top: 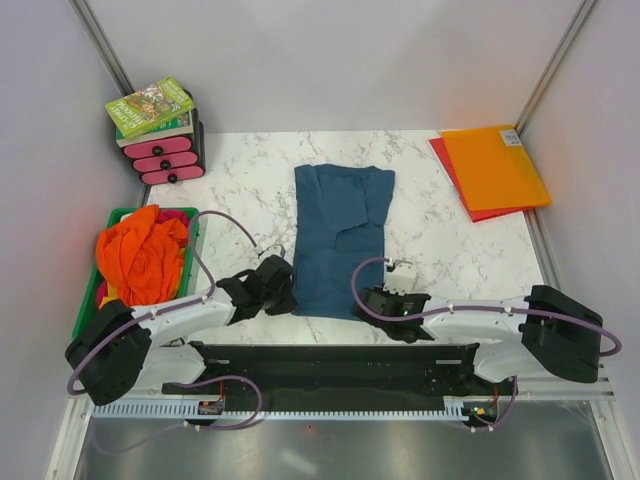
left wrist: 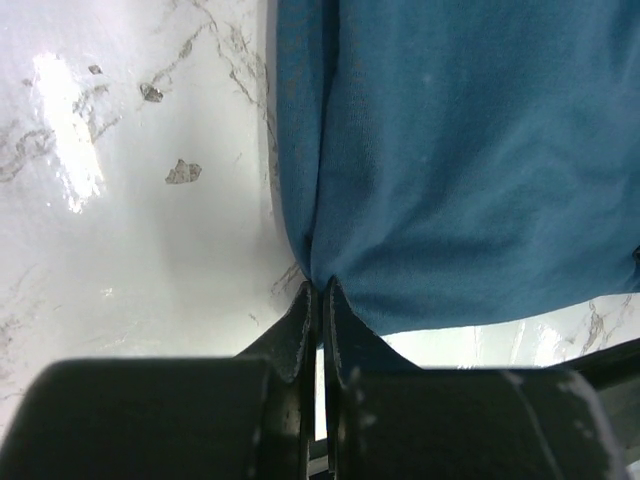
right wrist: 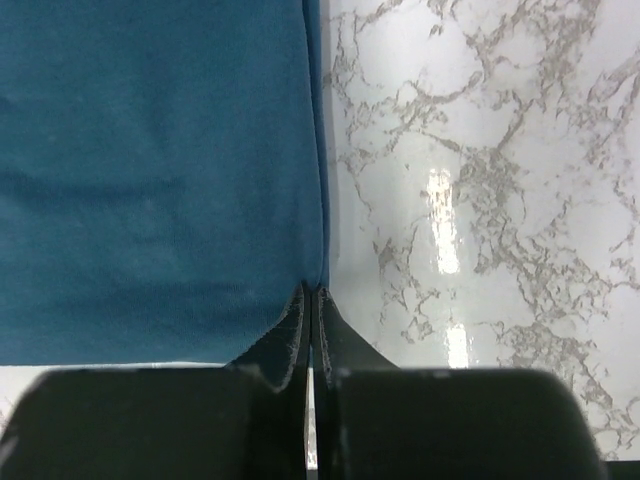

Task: Fold and stack the t-shirts
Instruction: Grab one side of the 2/3 rectangular tshirt with both arms

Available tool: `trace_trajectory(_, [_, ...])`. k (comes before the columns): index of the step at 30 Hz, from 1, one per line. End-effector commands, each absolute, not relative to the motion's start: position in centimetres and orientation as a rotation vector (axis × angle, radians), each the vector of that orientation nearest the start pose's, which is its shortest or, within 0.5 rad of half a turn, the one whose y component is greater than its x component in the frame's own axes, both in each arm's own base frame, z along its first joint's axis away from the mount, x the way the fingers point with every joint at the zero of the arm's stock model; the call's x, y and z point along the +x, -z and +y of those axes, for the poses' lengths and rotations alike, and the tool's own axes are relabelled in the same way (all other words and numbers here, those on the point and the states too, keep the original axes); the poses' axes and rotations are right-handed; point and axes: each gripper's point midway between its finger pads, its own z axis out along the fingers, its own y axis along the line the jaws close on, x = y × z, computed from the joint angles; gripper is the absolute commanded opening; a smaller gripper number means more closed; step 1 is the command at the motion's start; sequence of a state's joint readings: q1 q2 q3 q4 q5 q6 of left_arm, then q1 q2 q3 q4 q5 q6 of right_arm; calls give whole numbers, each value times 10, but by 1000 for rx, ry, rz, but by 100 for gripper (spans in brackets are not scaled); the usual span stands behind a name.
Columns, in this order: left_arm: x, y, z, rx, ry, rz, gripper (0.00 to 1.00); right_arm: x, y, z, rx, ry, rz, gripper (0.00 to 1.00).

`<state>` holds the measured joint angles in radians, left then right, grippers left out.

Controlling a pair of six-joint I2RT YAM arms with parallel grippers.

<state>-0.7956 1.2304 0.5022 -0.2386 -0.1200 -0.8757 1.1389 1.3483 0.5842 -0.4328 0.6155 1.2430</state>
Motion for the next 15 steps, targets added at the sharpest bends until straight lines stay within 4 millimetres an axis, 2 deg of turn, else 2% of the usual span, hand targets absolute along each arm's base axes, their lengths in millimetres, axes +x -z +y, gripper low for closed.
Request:
trace_trajectory(1, [176, -29, -203, -162, 530, 2598, 2, 142, -12, 187, 252, -98, 2483, 0])
trace_trajectory(3, [168, -41, -207, -119, 568, 2572, 2, 137, -19, 186, 267, -109, 2455, 0])
trace_trajectory(5, [158, -41, -202, -106, 563, 2568, 2, 127, -24, 191, 237, -125, 2450, 0])
trace_trajectory(11, [112, -29, -185, -152, 641, 2622, 2, 102, -38, 200, 209, -157, 2415, 0])
trace_trajectory(12, [103, -22, -178, -143, 621, 2650, 2, 97, -38, 200, 205, -149, 2410, 0])
trace_trajectory(15, [98, -30, -177, -163, 677, 2617, 2, 96, -52, 203, 185, -144, 2360, 0])
